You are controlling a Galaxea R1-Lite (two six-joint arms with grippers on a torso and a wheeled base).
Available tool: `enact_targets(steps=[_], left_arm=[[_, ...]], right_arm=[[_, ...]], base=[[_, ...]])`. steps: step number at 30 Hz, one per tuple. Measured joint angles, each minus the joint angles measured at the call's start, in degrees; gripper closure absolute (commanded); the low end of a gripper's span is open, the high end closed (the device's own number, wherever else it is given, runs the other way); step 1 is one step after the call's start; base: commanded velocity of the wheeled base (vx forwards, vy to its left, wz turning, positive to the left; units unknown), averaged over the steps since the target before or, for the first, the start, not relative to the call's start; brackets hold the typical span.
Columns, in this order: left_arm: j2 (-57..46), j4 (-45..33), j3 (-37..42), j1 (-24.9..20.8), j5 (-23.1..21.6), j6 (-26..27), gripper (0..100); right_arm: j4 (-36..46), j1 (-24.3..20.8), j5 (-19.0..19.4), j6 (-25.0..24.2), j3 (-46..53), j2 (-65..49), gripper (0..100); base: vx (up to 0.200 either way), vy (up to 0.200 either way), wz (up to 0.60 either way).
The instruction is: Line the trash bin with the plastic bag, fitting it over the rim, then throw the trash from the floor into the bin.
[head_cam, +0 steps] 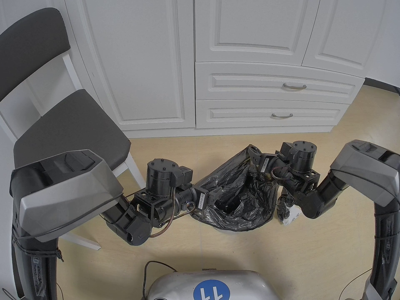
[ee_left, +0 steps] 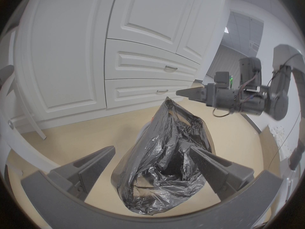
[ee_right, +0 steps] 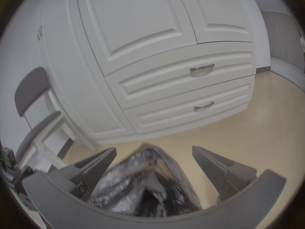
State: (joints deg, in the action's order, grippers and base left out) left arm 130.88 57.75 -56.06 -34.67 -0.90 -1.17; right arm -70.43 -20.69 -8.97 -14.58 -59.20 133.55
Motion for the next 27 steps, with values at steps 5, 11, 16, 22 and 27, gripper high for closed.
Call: enact_targets(steps=[5, 11, 16, 22, 27], left_arm=[[2.58, -2.02, -4.44, 0.72, -0.71, 1.99, 0], [6.06, -5.74, -10.06, 1.27, -0.44, 2.61, 100], [7.83, -6.4, -12.02, 1.46, -0.27, 3.27, 100], [8.62, -6.4, -13.12, 1.73, 0.5, 3.27, 100], [8.92, -6.24, -16.13, 2.69, 5.35, 3.06, 100]], right_arm=[[7.36, 1.71, 2.4, 2.29, 4.66, -5.6, 0], [8.11, 3.06, 4.18, 2.93, 7.28, -9.37, 0], [7.94, 3.46, 4.38, 3.06, 7.68, -10.84, 0], [8.24, 3.9, 4.52, 3.43, 8.55, -12.21, 0], [8.13, 4.12, 5.52, 6.22, 10.44, -13.01, 0]], base=[[0.0, 0.0, 0.0], [0.0, 0.0, 0.0], [0.0, 0.0, 0.0], [0.0, 0.0, 0.0], [0.0, 0.0, 0.0]])
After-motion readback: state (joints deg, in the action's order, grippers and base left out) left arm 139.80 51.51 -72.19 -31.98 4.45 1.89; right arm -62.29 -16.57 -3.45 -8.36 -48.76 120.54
